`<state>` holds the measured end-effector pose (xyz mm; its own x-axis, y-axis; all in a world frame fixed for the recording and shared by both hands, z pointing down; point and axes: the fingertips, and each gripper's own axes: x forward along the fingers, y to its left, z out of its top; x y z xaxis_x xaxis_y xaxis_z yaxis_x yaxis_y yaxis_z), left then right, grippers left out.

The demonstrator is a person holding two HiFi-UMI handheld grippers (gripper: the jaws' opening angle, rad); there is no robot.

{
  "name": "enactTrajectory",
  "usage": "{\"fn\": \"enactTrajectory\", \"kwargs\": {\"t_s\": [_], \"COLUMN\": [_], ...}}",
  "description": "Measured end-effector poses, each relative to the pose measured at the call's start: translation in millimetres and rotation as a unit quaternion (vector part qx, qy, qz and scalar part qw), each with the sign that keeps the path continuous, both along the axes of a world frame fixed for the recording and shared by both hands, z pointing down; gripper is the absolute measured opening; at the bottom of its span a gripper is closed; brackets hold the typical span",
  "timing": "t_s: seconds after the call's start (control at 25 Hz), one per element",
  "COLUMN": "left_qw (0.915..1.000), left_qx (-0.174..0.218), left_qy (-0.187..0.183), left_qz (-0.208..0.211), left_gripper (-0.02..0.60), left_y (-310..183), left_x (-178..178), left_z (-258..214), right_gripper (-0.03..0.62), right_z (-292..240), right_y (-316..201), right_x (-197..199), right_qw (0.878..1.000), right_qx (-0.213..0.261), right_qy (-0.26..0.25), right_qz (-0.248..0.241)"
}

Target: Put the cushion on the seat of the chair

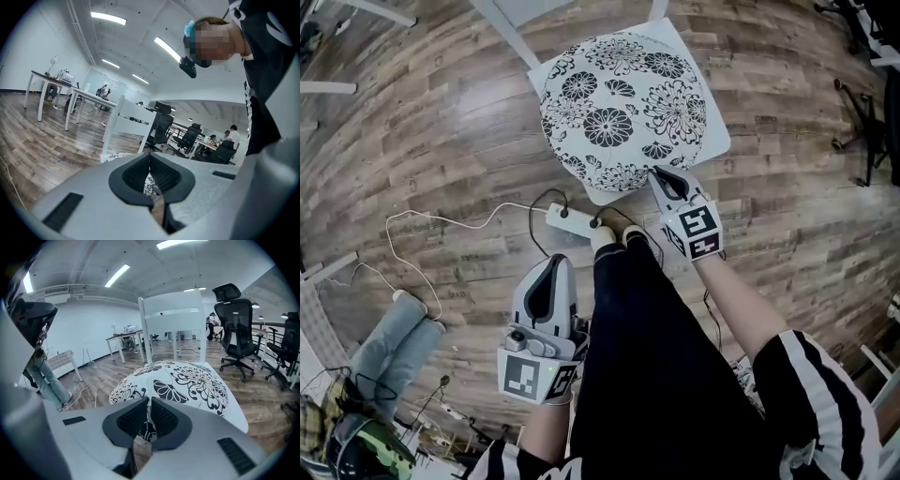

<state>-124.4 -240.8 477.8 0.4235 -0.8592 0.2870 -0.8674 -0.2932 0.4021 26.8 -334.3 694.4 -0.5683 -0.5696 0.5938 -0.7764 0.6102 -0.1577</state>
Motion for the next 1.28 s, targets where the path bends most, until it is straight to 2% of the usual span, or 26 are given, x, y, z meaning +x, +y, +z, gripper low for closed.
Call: {"fn": "enactTrajectory", "kwargs": {"t_s": [0.24, 0.68, 1.04, 1.28], "left_qw": [0.9999, 0.9999, 0.9999, 1.0], "left_qx": [0.002, -0.007, -0.007, 0.0], "left_qy": [-0.01, -0.008, -0.009, 0.006], "left_qz": [0.008, 0.003, 0.006, -0.004], "left_gripper": [0.006, 0.006, 0.006, 0.006], "left_y": [-2.5, -1.8, -4.1, -7.8], "left_x": [4.2, 3.9, 3.6, 2.2], "left_z": [2.5, 9.6, 8.5, 5.6], "right_gripper": [0.035, 0.035, 0.035, 0.035], "right_z": [18.5, 42.8, 61.5, 71.4], "right_y": [-1.1, -1.9, -2.4, -3.5], "right_x": [2.0, 6.7, 6.3, 5.4], "right_qw": [1.0, 0.999, 0.996, 0.995], "right_qx": [-0.008, -0.031, -0.069, -0.079], "right_qy": [0.019, 0.039, 0.054, 0.065], "right_qz": [-0.01, -0.01, -0.008, -0.011]}}
